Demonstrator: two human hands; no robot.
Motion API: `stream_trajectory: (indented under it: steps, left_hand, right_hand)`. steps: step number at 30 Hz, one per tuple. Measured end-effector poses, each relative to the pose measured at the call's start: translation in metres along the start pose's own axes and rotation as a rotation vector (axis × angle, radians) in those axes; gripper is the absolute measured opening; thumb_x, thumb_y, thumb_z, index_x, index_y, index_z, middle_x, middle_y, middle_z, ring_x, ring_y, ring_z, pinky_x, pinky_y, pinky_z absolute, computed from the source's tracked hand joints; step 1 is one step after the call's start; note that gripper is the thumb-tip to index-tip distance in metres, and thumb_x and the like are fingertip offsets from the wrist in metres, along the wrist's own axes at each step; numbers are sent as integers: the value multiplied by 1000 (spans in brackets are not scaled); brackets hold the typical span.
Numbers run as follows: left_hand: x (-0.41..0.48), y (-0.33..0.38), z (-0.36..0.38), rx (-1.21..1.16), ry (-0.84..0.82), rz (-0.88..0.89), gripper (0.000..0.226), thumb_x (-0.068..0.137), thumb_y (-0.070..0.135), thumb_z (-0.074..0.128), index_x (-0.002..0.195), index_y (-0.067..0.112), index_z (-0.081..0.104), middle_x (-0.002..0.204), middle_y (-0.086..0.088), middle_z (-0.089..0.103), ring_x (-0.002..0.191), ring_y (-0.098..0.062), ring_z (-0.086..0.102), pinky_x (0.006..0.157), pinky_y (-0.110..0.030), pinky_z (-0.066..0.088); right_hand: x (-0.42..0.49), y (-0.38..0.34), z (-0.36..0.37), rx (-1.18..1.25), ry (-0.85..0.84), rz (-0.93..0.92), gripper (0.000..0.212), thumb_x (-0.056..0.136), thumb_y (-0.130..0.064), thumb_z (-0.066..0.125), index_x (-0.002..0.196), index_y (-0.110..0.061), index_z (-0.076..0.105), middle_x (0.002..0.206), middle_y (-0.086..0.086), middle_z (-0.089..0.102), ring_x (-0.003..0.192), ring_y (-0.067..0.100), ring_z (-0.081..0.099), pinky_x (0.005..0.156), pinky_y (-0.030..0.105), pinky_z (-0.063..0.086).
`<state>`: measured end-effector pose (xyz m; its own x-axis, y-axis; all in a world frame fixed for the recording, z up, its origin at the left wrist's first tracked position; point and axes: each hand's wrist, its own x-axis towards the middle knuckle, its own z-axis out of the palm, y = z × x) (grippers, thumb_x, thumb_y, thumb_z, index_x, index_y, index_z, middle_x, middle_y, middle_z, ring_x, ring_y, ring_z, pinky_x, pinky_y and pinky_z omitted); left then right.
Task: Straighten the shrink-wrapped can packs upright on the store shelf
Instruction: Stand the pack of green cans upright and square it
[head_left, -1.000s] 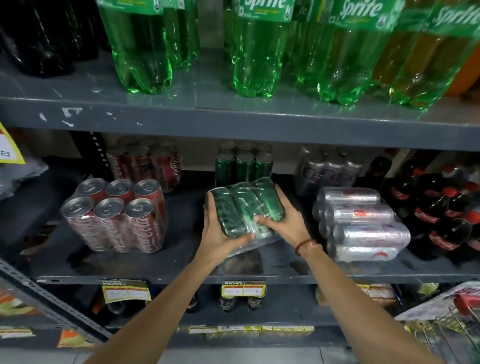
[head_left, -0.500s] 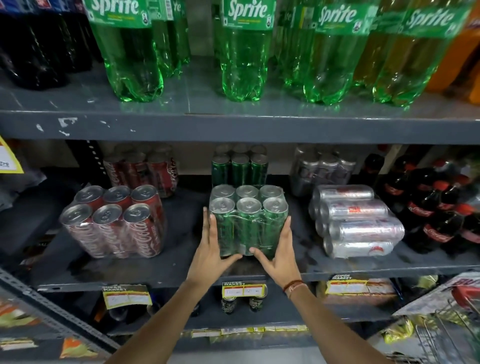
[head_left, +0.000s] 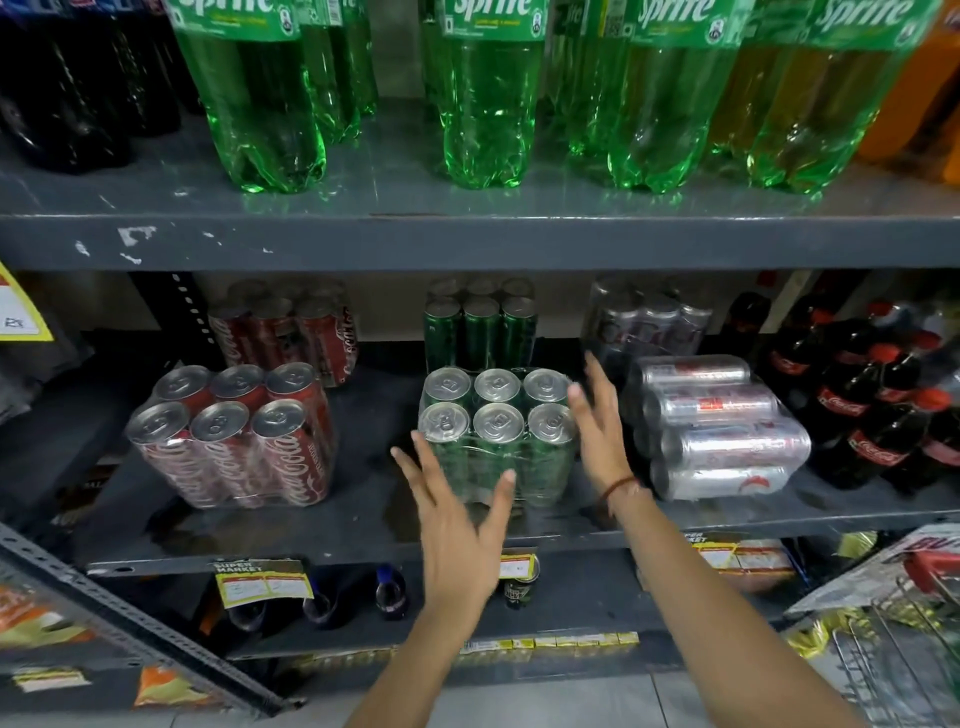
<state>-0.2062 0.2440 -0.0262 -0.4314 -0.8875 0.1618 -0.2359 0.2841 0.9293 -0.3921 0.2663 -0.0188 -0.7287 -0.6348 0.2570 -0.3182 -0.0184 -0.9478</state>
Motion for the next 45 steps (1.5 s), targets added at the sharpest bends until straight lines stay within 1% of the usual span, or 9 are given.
stream_trajectory:
  steps: [5, 10, 14, 17, 21, 28, 35, 40, 45]
  left_hand:
    - [23, 30, 31, -78, -79, -323, 107, 71, 73, 50, 138, 42, -27, 146, -12, -43, 142, -44, -12, 113, -55, 10]
    - [58, 18, 33, -37, -46, -325, 110, 70, 69, 58, 143, 40, -19, 149, -19, -36, 139, -51, -11, 112, -59, 8]
    - [100, -2, 3, -184, -155, -135, 93, 78, 46, 68, 145, 42, 4, 154, -10, 25, 141, -30, 25, 111, -41, 30]
    - [137, -7, -22, -286, -380, -109, 57, 84, 27, 66, 134, 34, 39, 123, 2, 61, 106, -12, 62, 83, -19, 51]
    - [155, -8, -41, -210, -460, -253, 45, 87, 36, 60, 130, 22, 54, 128, -6, 62, 97, -8, 61, 76, -23, 48]
    - [55, -1, -19, -248, 282, -51, 53, 89, 30, 59, 136, 14, 40, 140, -9, 41, 126, -20, 44, 95, -15, 35]
    - [25, 17, 35, -29, 37, -185, 119, 68, 43, 78, 147, 31, -11, 153, -18, -28, 143, -40, -14, 113, -54, 7]
    - [58, -1, 13, -13, -3, -125, 122, 59, 24, 87, 148, 29, 4, 156, -22, -10, 144, -40, -7, 114, -54, 13]
    - [116, -19, -40, 42, -359, 18, 114, 53, 19, 90, 145, 29, 24, 145, 5, 34, 132, -13, 34, 102, -22, 29]
  right_hand:
    - [32, -9, 3, 15, -307, 185, 63, 81, -62, 45, 136, -33, 44, 141, -5, 46, 131, 14, 41, 112, 38, 30]
    - [2, -8, 16, 66, -45, 137, 46, 88, -51, 47, 124, -23, 56, 124, -3, 58, 119, 13, 52, 110, 43, 36]
    - [-50, -10, 48, -116, 290, 43, 54, 90, -55, 37, 131, -21, 49, 124, 5, 54, 118, 19, 47, 101, 29, 32]
    - [-86, -21, 81, -204, 405, 48, 60, 87, -60, 30, 134, -26, 45, 125, 7, 49, 107, 8, 35, 91, 26, 27]
    - [-104, -24, 98, -230, 322, -34, 58, 88, -62, 30, 133, -28, 45, 117, 1, 42, 110, 14, 39, 93, 27, 31]
    - [-32, -23, 58, -131, 202, -78, 51, 89, -46, 53, 131, -17, 47, 125, 3, 38, 122, 20, 43, 106, 30, 31]
    - [40, -30, 42, -98, -218, 232, 66, 81, -60, 56, 139, -31, 41, 146, 7, 28, 137, 24, 32, 107, 31, 25]
    - [21, -18, 54, -65, 47, 184, 52, 83, -54, 58, 128, -28, 55, 125, 1, 38, 130, 25, 35, 109, 33, 26]
    - [-16, -13, 57, -368, 232, 101, 51, 83, -48, 62, 127, -23, 55, 131, 15, 41, 118, 33, 36, 103, 41, 30]
